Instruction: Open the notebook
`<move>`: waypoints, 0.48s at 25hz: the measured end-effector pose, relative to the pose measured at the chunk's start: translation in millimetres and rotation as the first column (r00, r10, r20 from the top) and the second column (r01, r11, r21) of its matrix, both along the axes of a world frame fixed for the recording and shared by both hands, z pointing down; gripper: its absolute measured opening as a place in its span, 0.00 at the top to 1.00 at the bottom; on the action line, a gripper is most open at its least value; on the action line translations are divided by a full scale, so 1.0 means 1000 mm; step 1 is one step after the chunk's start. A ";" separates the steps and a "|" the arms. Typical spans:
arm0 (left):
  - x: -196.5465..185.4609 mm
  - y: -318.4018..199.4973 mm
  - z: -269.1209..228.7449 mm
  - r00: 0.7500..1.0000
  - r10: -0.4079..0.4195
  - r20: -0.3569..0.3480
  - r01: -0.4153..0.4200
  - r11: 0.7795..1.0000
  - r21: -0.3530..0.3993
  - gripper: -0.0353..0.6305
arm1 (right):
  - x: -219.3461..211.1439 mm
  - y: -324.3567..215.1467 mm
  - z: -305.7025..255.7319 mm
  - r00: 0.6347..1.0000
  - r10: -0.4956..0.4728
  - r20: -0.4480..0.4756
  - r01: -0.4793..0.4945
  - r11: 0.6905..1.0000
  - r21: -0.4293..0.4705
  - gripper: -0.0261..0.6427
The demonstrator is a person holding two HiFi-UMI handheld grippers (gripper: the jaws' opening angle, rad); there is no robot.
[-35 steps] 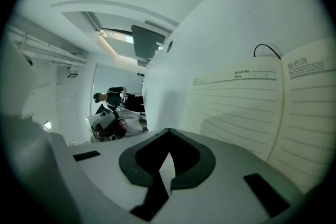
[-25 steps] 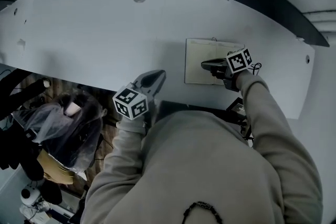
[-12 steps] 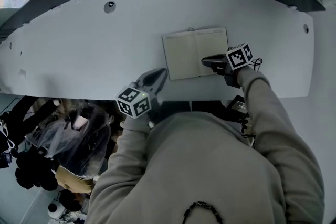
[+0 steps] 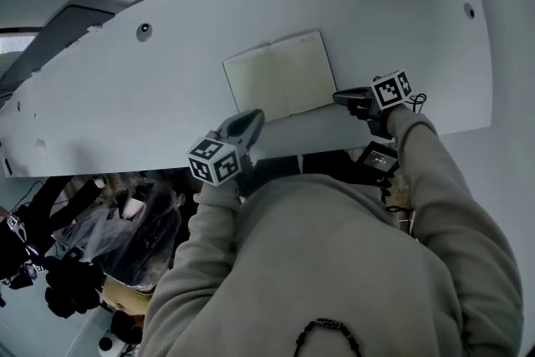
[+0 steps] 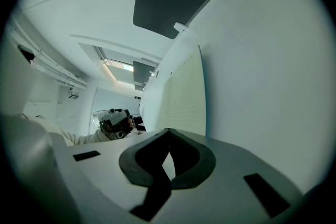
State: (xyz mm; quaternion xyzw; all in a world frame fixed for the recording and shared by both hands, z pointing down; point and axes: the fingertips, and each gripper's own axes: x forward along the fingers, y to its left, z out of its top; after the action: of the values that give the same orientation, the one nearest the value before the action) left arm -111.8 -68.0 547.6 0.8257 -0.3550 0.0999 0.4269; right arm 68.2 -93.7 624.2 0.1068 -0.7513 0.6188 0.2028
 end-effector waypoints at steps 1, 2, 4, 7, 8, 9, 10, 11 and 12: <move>0.005 0.002 -0.001 1.000 0.004 -0.002 -0.004 1.000 -0.002 0.95 | 0.006 0.003 0.000 1.000 0.005 0.002 -0.005 1.000 -0.002 0.93; 0.010 0.004 -0.002 1.000 0.011 -0.001 -0.011 1.000 -0.005 0.95 | 0.011 0.006 0.000 1.000 0.009 0.004 -0.009 1.000 -0.002 0.93; 0.019 0.009 0.000 1.000 0.026 0.014 -0.026 1.000 -0.008 0.95 | 0.019 0.009 0.000 1.000 0.021 0.012 -0.021 1.000 -0.003 0.93; 0.024 0.014 0.007 1.000 0.013 0.024 -0.012 1.000 -0.021 0.95 | 0.021 0.008 -0.002 0.999 0.035 0.036 -0.035 0.999 -0.005 0.93; 0.025 0.016 0.007 1.000 0.007 0.018 -0.006 1.000 -0.026 0.95 | 0.021 0.008 -0.002 0.998 0.037 0.040 -0.037 0.999 -0.007 0.93; 0.028 0.019 0.007 1.000 0.007 0.014 -0.007 1.000 -0.029 0.95 | 0.021 0.010 -0.003 0.998 0.037 0.042 -0.037 0.999 -0.008 0.93; 0.031 0.023 0.007 1.000 0.014 0.016 -0.014 0.999 -0.029 0.95 | 0.021 0.011 -0.005 0.998 0.035 0.044 -0.034 0.999 -0.007 0.93; 0.034 0.026 0.006 0.999 0.026 0.026 -0.025 0.999 -0.027 0.95 | 0.021 0.012 -0.007 0.998 0.029 0.047 -0.029 1.000 -0.004 0.93; 0.036 0.029 0.004 0.999 0.036 0.039 -0.035 0.999 -0.021 0.95 | 0.020 0.013 -0.009 0.999 0.020 0.049 -0.021 1.000 0.004 0.93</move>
State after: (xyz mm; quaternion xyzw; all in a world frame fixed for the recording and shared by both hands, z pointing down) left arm -76.3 -39.1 551.8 0.8253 -0.3475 0.1275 0.4265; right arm 88.2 -80.9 615.1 0.0998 -0.7563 0.6216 0.1778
